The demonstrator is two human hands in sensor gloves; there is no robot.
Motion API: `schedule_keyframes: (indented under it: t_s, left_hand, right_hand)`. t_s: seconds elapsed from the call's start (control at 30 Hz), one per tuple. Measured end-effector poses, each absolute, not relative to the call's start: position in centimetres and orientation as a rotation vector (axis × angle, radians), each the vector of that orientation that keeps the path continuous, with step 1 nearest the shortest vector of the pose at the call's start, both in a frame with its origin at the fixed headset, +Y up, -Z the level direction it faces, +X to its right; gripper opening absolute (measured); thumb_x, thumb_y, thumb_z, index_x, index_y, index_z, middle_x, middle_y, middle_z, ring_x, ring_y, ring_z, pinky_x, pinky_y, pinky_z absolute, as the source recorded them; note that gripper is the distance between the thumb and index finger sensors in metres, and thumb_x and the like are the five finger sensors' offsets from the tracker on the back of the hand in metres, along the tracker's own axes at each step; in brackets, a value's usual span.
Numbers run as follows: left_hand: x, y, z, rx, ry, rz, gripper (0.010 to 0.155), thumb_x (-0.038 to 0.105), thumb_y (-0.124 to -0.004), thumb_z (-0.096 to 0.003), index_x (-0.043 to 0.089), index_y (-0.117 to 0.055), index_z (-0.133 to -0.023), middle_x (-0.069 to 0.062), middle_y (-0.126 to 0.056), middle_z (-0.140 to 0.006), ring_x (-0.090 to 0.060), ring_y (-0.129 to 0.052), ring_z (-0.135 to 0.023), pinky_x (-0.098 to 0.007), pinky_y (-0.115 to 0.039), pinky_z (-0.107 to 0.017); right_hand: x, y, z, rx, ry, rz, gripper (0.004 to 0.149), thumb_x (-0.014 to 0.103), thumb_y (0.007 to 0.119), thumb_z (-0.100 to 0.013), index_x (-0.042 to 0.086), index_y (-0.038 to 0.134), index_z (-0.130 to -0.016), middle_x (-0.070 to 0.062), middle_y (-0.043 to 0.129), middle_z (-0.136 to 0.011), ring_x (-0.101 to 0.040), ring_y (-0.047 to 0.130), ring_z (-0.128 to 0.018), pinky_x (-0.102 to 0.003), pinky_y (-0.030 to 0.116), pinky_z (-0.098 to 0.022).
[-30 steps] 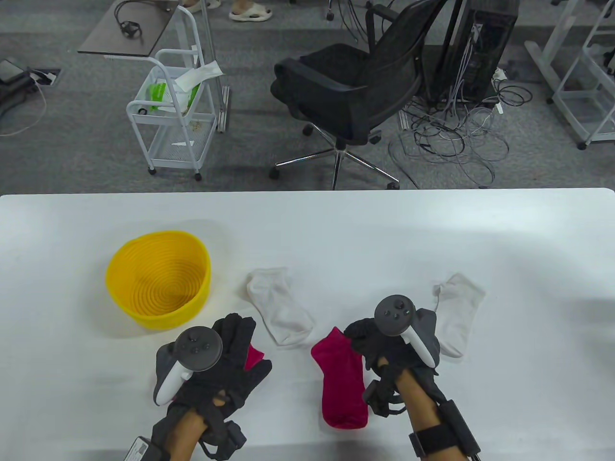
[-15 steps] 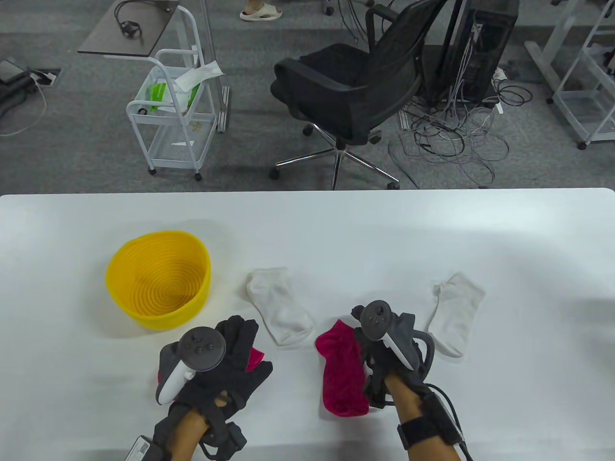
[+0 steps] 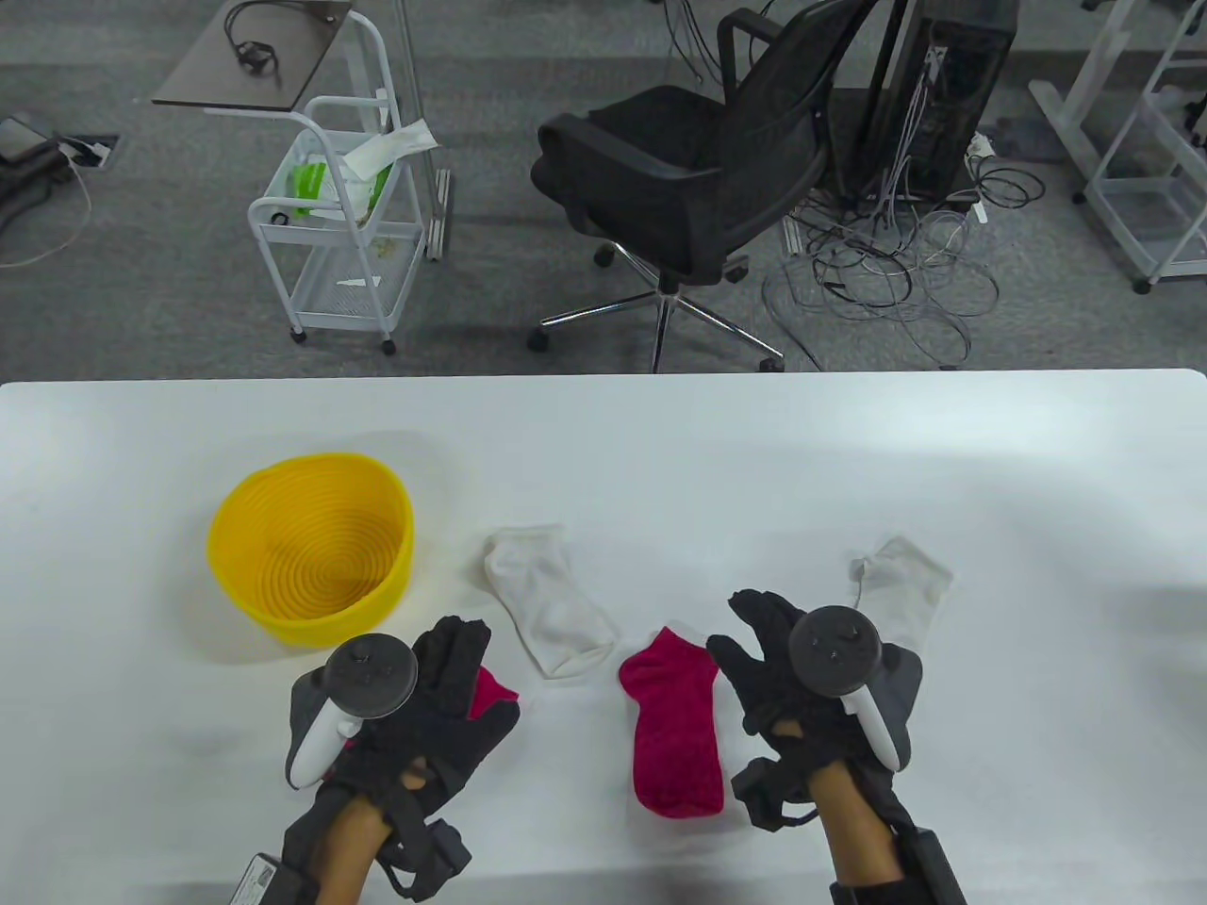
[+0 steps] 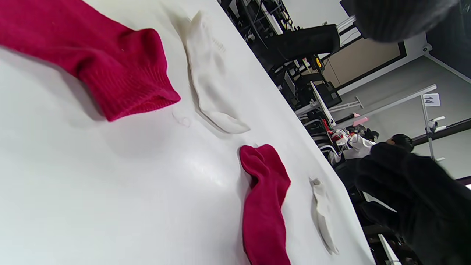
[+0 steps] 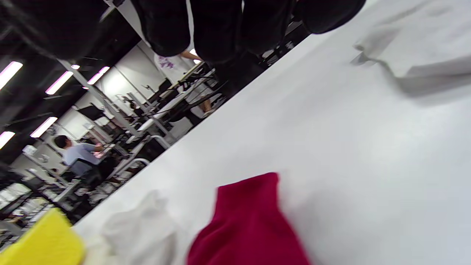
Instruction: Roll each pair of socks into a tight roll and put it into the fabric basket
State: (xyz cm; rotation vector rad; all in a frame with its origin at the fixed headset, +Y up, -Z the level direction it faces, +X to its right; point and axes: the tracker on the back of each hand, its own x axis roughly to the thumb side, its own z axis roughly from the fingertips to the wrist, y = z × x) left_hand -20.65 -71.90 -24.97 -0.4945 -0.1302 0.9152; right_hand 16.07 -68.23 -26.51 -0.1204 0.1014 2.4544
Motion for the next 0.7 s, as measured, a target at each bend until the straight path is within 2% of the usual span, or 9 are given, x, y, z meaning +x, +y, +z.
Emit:
schedule_keyframes:
  t_s: [0.1, 0.23, 0.3, 0.4, 0.57, 0.63, 0.7]
  left_hand:
    - [-20.6, -72.0, -25.1, -0.504, -0.135, 0.921, 0.083, 0.064, -0.066, -0.0388, 0.043, -0.016, -0.101, 0.010, 0.000, -0.113, -0.021, 0.000, -0.110, -0.052, -0.009, -0.074]
    - [-20.6, -72.3, -25.2, -0.503, -0.142, 0.919, 0.079, 0.059, -0.069, -0.0400, 0.042, -0.025, -0.103, 0.010, -0.009, -0.115, -0.022, -0.007, -0.112, -0.053, -0.013, -0.075]
    - [-20.7, -72.5, -25.4, -0.507, -0.165, 0.937, 0.078, 0.059, -0.070, -0.0400, 0.041, -0.031, -0.105, 0.010, -0.011, -0.116, -0.022, -0.009, -0.112, -0.054, -0.013, -0.075]
    - [-21.0, -72.7, -25.8, -0.457, -0.128, 0.901, 0.076, 0.059, -0.073, -0.0388, 0.040, -0.040, -0.105, 0.010, -0.021, -0.118, -0.021, -0.015, -0.114, -0.055, -0.008, -0.074]
    - [-21.3, -73.1, -26.8, -0.396, -0.083, 0.831, 0.069, 0.055, -0.076, -0.0387, 0.039, -0.056, -0.102, 0.013, -0.031, -0.118, -0.022, -0.020, -0.114, -0.056, -0.008, -0.074]
    - [-20.9, -72.9, -27.3, -0.388, -0.062, 0.774, 0.063, 0.049, -0.078, -0.0400, 0.039, -0.062, -0.101, 0.012, -0.036, -0.117, -0.021, -0.026, -0.114, -0.057, -0.015, -0.077]
    - [-20.0, -72.8, -27.9, -0.390, -0.083, 0.667, 0.058, 0.038, -0.078, -0.0418, 0.037, -0.066, -0.099, 0.011, -0.041, -0.116, -0.021, -0.036, -0.112, -0.053, -0.029, -0.078]
  right_hand:
    - [15.4, -67.6, -24.9, -0.032, 0.179, 2.358, 0.078, 0.070, 0.067, -0.039, 0.031, 0.052, -0.105, -0.003, 0.054, -0.115, -0.037, 0.053, -0.108, -0.064, 0.051, -0.071]
    - [14.5, -68.6, -23.6, 0.054, 0.295, 2.304, 0.088, 0.075, 0.064, -0.037, 0.029, 0.040, -0.108, -0.005, 0.045, -0.117, -0.040, 0.045, -0.109, -0.064, 0.047, -0.071]
    - [14.3, -69.5, -23.4, 0.059, 0.279, 2.355, 0.089, 0.075, 0.064, -0.037, 0.030, 0.038, -0.109, -0.004, 0.046, -0.117, -0.040, 0.048, -0.109, -0.064, 0.050, -0.071]
    - [14.2, -70.4, -23.7, 0.078, 0.342, 2.404, 0.089, 0.076, 0.064, -0.036, 0.031, 0.038, -0.108, -0.002, 0.047, -0.117, -0.038, 0.049, -0.109, -0.063, 0.051, -0.071]
    - [14.0, -71.3, -23.9, 0.059, 0.371, 2.438, 0.086, 0.075, 0.065, -0.036, 0.034, 0.041, -0.108, 0.001, 0.052, -0.116, -0.035, 0.054, -0.109, -0.060, 0.055, -0.072]
    - [14.0, -71.4, -24.2, 0.054, 0.374, 2.436, 0.085, 0.075, 0.065, -0.036, 0.034, 0.042, -0.107, 0.001, 0.053, -0.116, -0.033, 0.056, -0.109, -0.060, 0.055, -0.072]
    - [14.0, -71.4, -24.3, 0.037, 0.364, 2.431, 0.084, 0.075, 0.065, -0.037, 0.034, 0.042, -0.107, 0.002, 0.055, -0.115, -0.033, 0.057, -0.108, -0.059, 0.056, -0.072]
